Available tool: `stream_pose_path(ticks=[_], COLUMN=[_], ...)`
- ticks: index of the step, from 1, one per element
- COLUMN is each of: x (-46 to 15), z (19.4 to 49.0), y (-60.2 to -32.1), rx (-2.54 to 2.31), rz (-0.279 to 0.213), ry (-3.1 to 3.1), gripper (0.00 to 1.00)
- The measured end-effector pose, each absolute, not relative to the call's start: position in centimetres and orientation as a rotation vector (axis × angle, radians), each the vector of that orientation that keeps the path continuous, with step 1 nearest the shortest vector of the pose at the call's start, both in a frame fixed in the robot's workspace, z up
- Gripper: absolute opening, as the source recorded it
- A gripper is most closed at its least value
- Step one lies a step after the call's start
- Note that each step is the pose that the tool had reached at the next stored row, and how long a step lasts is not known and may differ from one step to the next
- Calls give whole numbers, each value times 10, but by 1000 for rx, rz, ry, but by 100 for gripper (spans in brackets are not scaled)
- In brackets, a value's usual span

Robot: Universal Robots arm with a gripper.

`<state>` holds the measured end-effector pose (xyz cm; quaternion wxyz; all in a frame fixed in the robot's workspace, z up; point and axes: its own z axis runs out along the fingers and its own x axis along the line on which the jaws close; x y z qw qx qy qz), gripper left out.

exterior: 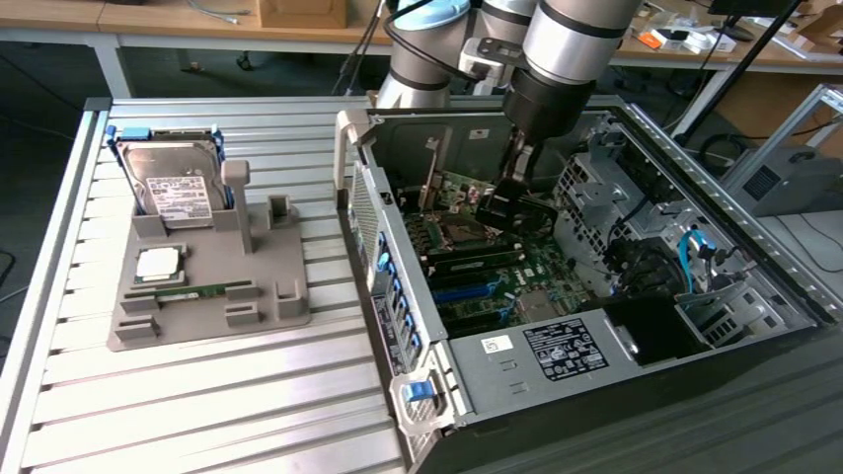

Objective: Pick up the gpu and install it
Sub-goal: 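Insert the gpu into the slot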

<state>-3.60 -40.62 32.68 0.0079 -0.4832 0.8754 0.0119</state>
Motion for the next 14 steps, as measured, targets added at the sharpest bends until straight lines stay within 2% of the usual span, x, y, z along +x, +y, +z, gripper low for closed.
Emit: stream_pose_path(ticks=[14], x=[-36], z=[327], y=[-406], rx=[-1567], rz=[38], ry=[2705], gripper=[27])
